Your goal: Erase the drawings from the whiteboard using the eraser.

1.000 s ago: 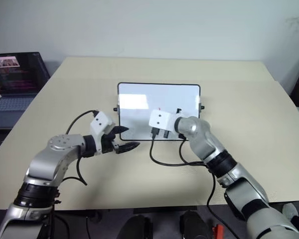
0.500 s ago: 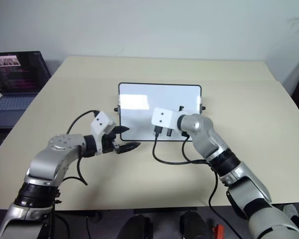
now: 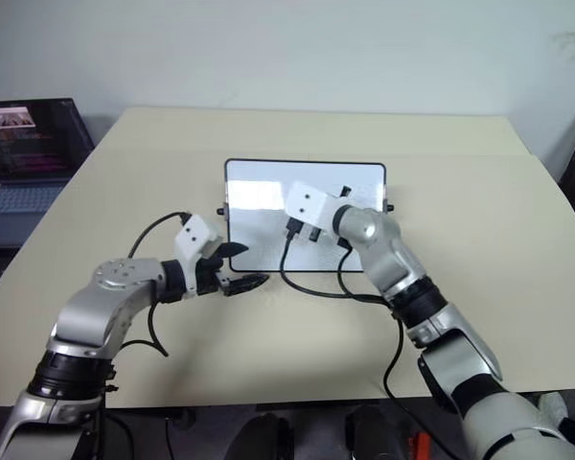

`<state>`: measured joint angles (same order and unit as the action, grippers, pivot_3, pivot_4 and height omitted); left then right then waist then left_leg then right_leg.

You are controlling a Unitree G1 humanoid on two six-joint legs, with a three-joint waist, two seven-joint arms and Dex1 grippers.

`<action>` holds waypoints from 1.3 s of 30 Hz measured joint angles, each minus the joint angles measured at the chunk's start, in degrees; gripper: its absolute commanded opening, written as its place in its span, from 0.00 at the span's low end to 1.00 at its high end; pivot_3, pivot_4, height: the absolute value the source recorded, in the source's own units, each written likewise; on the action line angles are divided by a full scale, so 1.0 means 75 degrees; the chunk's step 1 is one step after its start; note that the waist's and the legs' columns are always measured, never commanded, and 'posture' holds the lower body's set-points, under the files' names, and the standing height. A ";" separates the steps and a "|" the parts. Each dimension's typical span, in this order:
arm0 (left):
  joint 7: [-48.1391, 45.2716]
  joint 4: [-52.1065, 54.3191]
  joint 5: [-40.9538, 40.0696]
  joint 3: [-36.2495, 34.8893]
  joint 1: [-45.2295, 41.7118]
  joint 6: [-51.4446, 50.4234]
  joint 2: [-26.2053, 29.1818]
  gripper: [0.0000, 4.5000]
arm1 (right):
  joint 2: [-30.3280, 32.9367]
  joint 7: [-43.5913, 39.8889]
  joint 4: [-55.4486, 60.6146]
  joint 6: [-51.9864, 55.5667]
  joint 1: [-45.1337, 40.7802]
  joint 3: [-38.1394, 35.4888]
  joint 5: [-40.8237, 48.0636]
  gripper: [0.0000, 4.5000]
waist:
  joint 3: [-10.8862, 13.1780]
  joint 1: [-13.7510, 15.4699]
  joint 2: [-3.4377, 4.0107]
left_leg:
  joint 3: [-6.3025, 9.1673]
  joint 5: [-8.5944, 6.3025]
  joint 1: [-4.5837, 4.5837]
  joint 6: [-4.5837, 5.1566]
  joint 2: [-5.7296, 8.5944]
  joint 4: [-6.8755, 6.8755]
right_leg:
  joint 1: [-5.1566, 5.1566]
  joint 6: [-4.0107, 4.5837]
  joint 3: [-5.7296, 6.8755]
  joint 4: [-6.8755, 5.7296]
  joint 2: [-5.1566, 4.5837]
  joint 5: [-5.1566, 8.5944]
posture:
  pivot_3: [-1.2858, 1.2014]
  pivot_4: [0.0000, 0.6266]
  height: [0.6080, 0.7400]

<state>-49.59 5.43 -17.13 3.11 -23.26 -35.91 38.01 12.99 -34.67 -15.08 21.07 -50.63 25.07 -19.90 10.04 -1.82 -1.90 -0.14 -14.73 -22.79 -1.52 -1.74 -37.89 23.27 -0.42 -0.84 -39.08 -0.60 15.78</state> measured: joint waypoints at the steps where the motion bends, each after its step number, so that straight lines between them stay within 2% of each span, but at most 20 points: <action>1: 0.0001 0.0000 -0.0001 0.0000 0.0000 0.0000 0.0001 1.00 | 0.0027 -0.0255 0.0128 0.0115 0.0082 0.0105 0.0043 0.25 | 0.0000 0.0002 0.0000 | 0.0002 0.0000 0.0000 0.0000 0.0000 0.0001 | 0.0000 0.0000 0.0001 0.0000 0.0000 0.0000 | 0.52 0.24 1.00; 4: 0.0003 0.0000 -0.0001 0.0000 0.0000 -0.0001 0.0001 1.00 | 0.0053 -0.0712 0.0352 0.0252 0.0329 0.0337 0.0066 0.25 | 0.0000 0.0003 0.0000 | 0.0003 0.0000 0.0001 0.0000 0.0001 0.0000 | -0.0001 0.0000 0.0002 -0.0003 0.0000 0.0000 | 0.52 0.24 1.00; 7: 0.0000 0.0000 -0.0001 0.0000 0.0000 -0.0001 0.0001 1.00 | 0.0062 -0.0620 0.0327 0.0242 0.0336 0.0392 0.0030 0.25 | 0.0000 0.0002 0.0000 | 0.0003 0.0000 0.0004 0.0000 0.0001 -0.0001 | -0.0001 0.0000 0.0004 -0.0004 0.0000 0.0000 | 0.52 0.24 1.00; 12: -0.0010 0.0000 -0.0003 0.0000 -0.0001 -0.0001 0.0002 1.00 | -0.0007 0.0657 -0.0293 -0.0240 -0.0144 0.0094 -0.0208 0.25 | 0.0001 0.0001 0.0001 | 0.0002 0.0003 0.0005 -0.0001 0.0001 -0.0007 | -0.0001 -0.0001 0.0002 -0.0009 0.0001 -0.0001 | 0.52 0.24 1.00; 14: -0.0011 -0.0001 -0.0003 0.0000 -0.0001 0.0000 0.0002 1.00 | 0.0041 0.0831 -0.0400 -0.0322 -0.0259 -0.0043 -0.0236 0.25 | 0.0001 0.0016 0.0001 | 0.0003 0.0002 0.0001 -0.0001 0.0002 -0.0004 | -0.0001 -0.0001 0.0003 -0.0004 0.0000 0.0000 | 0.52 0.24 1.00; 17: -0.0012 -0.0001 -0.0003 0.0001 -0.0011 0.0000 0.0002 1.00 | 0.0054 0.0749 -0.0375 -0.0390 -0.0241 -0.0030 -0.0242 0.25 | 0.0000 0.0006 0.0000 | -0.0001 0.0001 0.0000 -0.0001 0.0002 -0.0001 | 0.0000 0.0000 0.0000 -0.0002 -0.0002 0.0000 | 0.52 0.24 1.00; 23: -0.0011 -0.0002 -0.0003 0.0003 -0.0043 0.0000 -0.0001 1.00 | 0.0271 -0.0210 0.0209 -0.0221 0.0199 0.0370 -0.0248 0.25 | 0.0000 0.0005 0.0000 | 0.0002 0.0000 0.0003 0.0000 0.0001 0.0000 | -0.0001 -0.0001 0.0003 -0.0004 -0.0002 0.0000 | 0.52 0.24 1.00; 28: -0.0008 -0.0001 -0.0015 0.0003 -0.0045 -0.0003 -0.0003 1.00 | 0.0258 -0.0181 0.0255 -0.0179 0.0311 0.0383 -0.0225 0.25 | 0.0000 0.0004 0.0000 | 0.0003 0.0002 0.0006 0.0000 0.0002 -0.0004 | -0.0003 -0.0001 0.0002 -0.0006 0.0000 -0.0001 | 0.52 0.24 1.00; 34: -0.0008 0.0001 -0.0102 0.0003 -0.0050 -0.0026 -0.0040 1.00 | 0.0025 -0.0201 0.0701 0.0623 0.0531 -0.0631 0.0587 0.25 | 0.0000 0.0027 0.0000 | 0.0005 0.0001 -0.0009 0.0000 0.0002 -0.0002 | 0.0003 -0.0001 0.0005 0.0001 -0.0001 -0.0001 | 0.52 0.24 1.00; 39: -0.0014 0.0013 -0.0148 0.0001 -0.0150 -0.0017 -0.0187 1.00 | -0.0287 -0.0503 0.2875 0.2095 0.1156 -0.1824 0.2103 0.25 | 0.0004 0.0027 0.0005 | 0.0008 -0.0004 -0.0037 -0.0004 0.0000 0.0008 | 0.0029 -0.0003 0.0006 0.0011 -0.0004 0.0004 | 0.52 0.24 1.00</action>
<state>-49.70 5.52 -18.25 3.11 -24.38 -36.04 36.61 10.84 -38.44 6.49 36.78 -41.96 11.38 -4.13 10.07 -1.61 -1.86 -0.08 -14.76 -23.07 -1.55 -1.75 -37.83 23.49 -0.44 -0.80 -39.00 -0.63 15.81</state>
